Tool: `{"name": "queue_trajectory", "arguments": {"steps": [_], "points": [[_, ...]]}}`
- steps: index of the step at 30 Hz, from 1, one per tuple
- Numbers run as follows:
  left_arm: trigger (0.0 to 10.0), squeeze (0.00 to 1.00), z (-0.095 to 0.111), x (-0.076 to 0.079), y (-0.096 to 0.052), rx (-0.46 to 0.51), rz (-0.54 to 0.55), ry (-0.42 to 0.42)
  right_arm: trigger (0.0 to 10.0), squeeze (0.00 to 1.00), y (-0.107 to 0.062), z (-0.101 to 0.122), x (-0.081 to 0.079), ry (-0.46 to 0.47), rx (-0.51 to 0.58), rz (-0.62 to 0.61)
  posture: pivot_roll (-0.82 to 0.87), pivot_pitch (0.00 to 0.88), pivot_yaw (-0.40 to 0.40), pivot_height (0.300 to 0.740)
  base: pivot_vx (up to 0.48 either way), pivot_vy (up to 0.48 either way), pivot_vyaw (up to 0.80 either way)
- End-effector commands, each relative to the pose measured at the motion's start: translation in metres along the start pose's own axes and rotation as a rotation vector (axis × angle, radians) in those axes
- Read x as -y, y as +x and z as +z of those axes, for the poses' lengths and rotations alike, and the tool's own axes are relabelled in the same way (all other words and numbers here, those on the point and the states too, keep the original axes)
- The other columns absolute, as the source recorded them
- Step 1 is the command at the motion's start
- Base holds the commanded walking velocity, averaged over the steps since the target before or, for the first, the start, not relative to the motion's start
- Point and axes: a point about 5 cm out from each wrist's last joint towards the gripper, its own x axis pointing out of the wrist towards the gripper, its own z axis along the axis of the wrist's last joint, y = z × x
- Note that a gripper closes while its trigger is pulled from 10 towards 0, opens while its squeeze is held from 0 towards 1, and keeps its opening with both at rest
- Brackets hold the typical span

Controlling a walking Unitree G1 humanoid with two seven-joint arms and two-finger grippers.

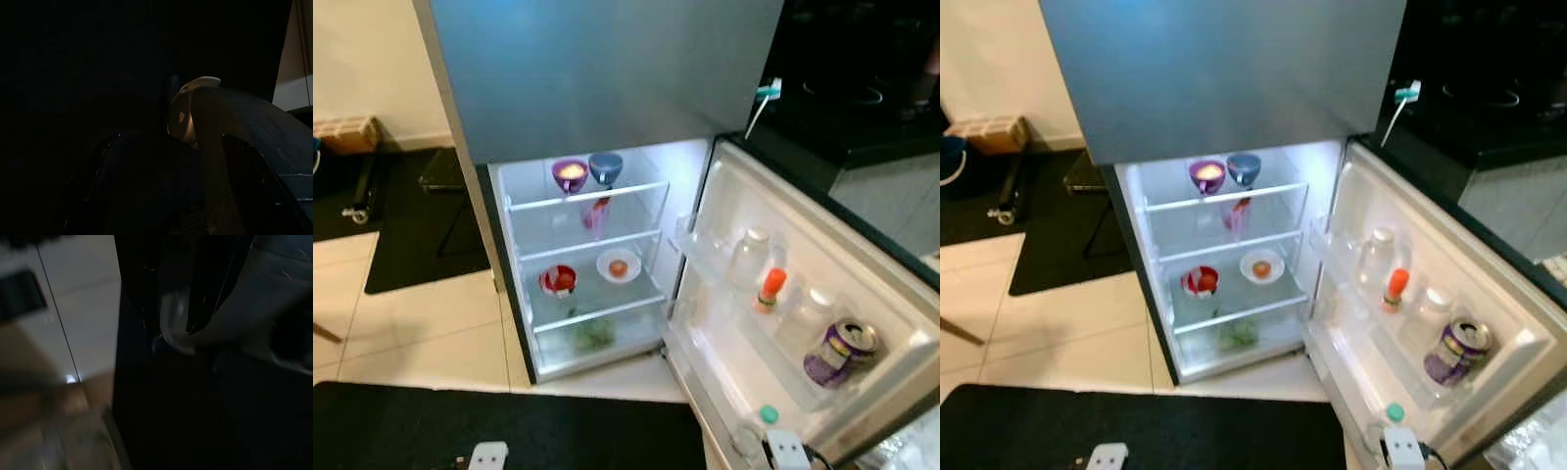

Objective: Restocking fridge

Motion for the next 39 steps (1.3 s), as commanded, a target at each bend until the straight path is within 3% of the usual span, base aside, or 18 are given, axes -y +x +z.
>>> {"name": "queue_trajectory", "arguments": {"steps": [1,13,31,39], "points": [[10.0,0.0,-0.0033,0.0041,0.0007,-0.015,-0.012,-0.009,10.0,0.0,-0.0008,-0.0003,0.0027,0.005,-0.004,-0.014,0.02,0.0,-0.025,0.74,0.0,0.0,0.0],[10.0,0.0,-0.0044,0.008,0.0019,-0.03,-0.018,-0.02,10.0,0.0,-0.0003,-0.0005,0.0017,0.007,-0.005,-0.017,0.02,0.0,-0.027,0.74,0.0,0.0,0.0],[10.0,0.0,-0.0046,0.0094,0.0021,-0.029,-0.023,-0.02,10.0,0.0,-0.0007,-0.003,0.001,0.009,-0.011,-0.011,0.02,0.0,-0.028,0.74,-0.319,0.0,0.0],[10.0,0.0,-0.005,0.0066,0.0015,-0.031,-0.007,-0.008,10.0,0.0,-0.0009,-0.0048,0.0002,0.01,-0.017,-0.004,0.02,0.0,-0.028,0.74,0.0,0.0,0.0]]}}
